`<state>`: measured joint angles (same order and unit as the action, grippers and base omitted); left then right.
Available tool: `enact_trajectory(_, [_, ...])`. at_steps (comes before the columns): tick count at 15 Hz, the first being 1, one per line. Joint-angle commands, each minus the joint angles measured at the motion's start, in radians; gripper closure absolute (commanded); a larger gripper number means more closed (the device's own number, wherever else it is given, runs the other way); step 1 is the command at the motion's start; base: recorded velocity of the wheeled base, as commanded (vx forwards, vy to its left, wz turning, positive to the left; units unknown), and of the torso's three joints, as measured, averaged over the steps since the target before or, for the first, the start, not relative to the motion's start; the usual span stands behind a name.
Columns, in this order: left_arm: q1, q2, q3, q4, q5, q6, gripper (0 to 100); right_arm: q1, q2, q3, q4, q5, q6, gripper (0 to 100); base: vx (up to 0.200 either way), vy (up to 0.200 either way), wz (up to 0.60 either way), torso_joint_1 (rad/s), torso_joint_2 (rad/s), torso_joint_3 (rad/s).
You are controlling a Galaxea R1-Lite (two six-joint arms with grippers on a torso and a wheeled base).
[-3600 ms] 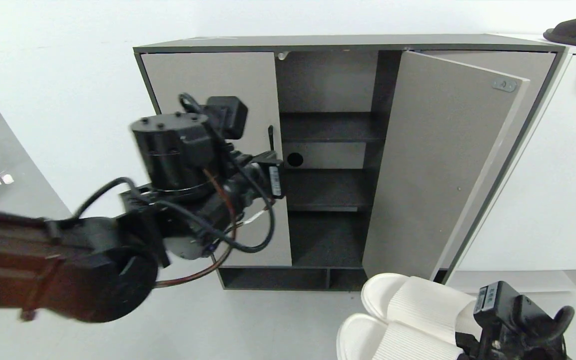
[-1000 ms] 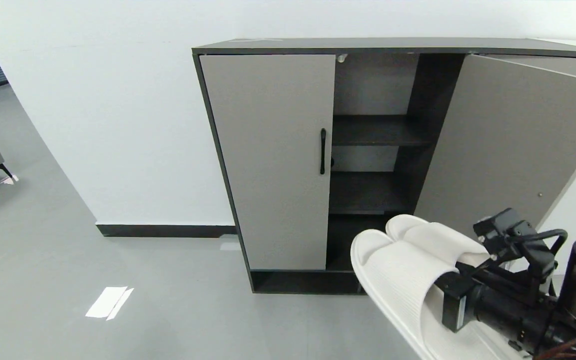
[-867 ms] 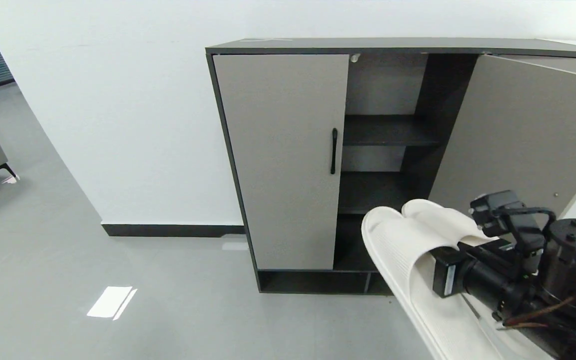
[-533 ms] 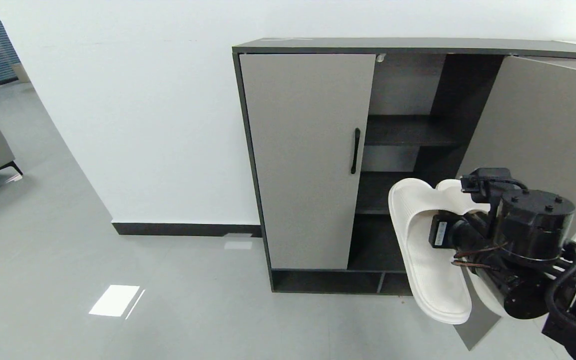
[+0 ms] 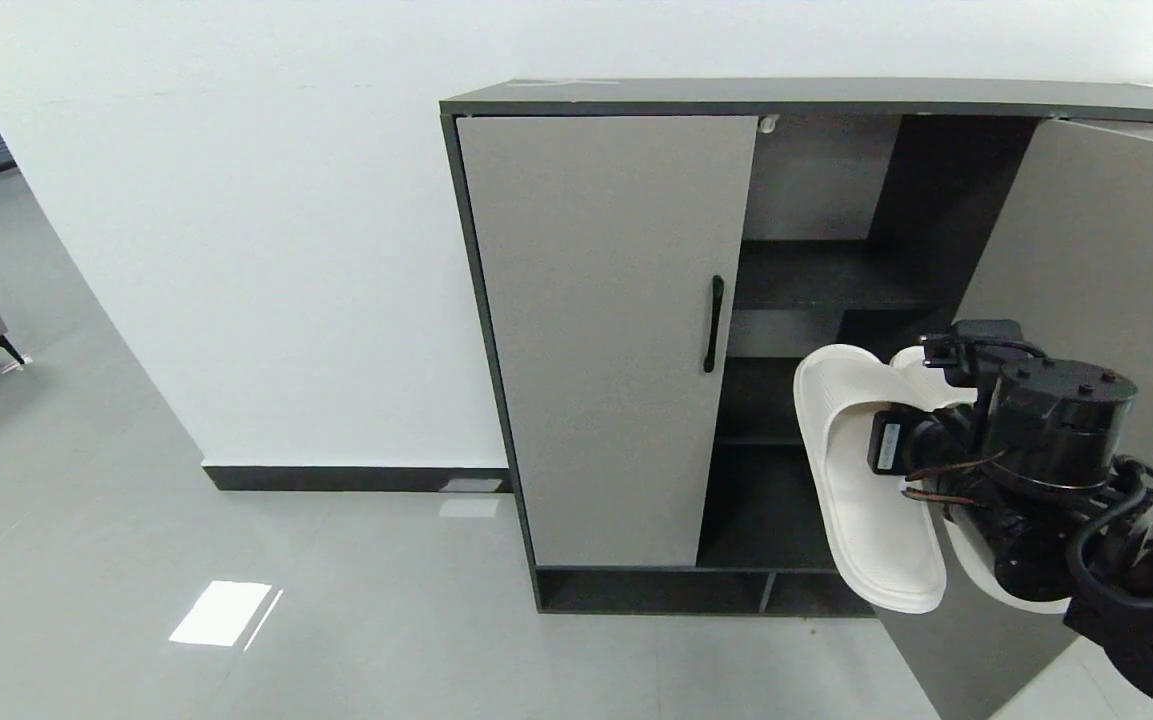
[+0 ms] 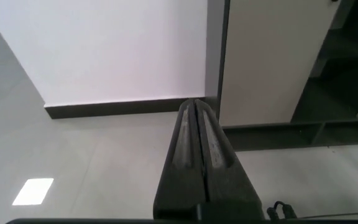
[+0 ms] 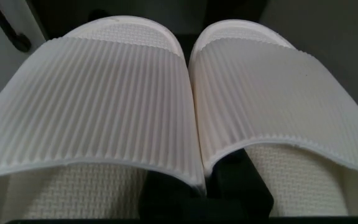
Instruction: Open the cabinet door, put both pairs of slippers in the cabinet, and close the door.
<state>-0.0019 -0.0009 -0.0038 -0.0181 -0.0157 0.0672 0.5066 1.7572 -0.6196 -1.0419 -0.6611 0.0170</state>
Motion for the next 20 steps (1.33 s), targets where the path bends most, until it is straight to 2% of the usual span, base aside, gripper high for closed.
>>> enact_trajectory(1, [0.000, 0.002, -0.001, 0.000, 0.000, 0.000, 100, -0.008, -0.001, -0.023, 0.000, 0.001, -0.008, 100, 0.200, 0.000, 0.00, 0.007, 0.00, -0.002])
enact_trajectory(4, [0.000, 0.002, -0.001, 0.000, -0.001, 0.000, 100, -0.008, -0.001, -0.069, 0.002, 0.012, -0.034, 100, 0.200, 0.000, 0.00, 0.001, 0.00, 0.004])
enact_trajectory(7, [0.000, 0.002, -0.001, 0.000, -0.001, 0.000, 100, -0.028, 0.016, -0.183, 0.017, 0.054, -0.100, 100, 0.200, 0.000, 0.00, 0.001, 0.00, 0.002])
enact_trajectory(9, [0.000, 0.002, -0.001, 0.000, -0.001, -0.001, 100, -0.057, 0.016, -0.262, 0.076, 0.084, -0.135, 100, 0.200, 0.000, 0.00, 0.002, 0.00, 0.005])
enact_trajectory(13, [0.000, 0.002, -0.001, 0.000, -0.001, -0.001, 100, -0.106, 0.041, -0.364, 0.155, 0.166, -0.137, 100, 0.000, 0.000, 0.00, 0.000, 0.00, 0.000])
enact_trajectory(15, [0.000, 0.002, -0.001, 0.000, -0.001, -0.001, 100, -0.120, 0.064, -0.385, 0.155, 0.167, -0.137, 100, 0.000, 0.000, 0.00, 0.000, 0.00, 0.000])
enact_trajectory(17, [0.000, 0.002, 0.001, 0.000, -0.001, 0.000, 100, -0.120, 0.074, -0.385, 0.155, 0.170, -0.135, 100, 0.200, 0.000, 0.00, -0.002, 0.00, 0.000])
enact_trajectory(20, [0.000, 0.002, 0.001, 0.000, -0.001, -0.003, 100, -0.132, 0.107, -0.411, 0.155, 0.181, -0.135, 100, 0.000, 0.000, 0.00, 0.000, 0.00, 0.000])
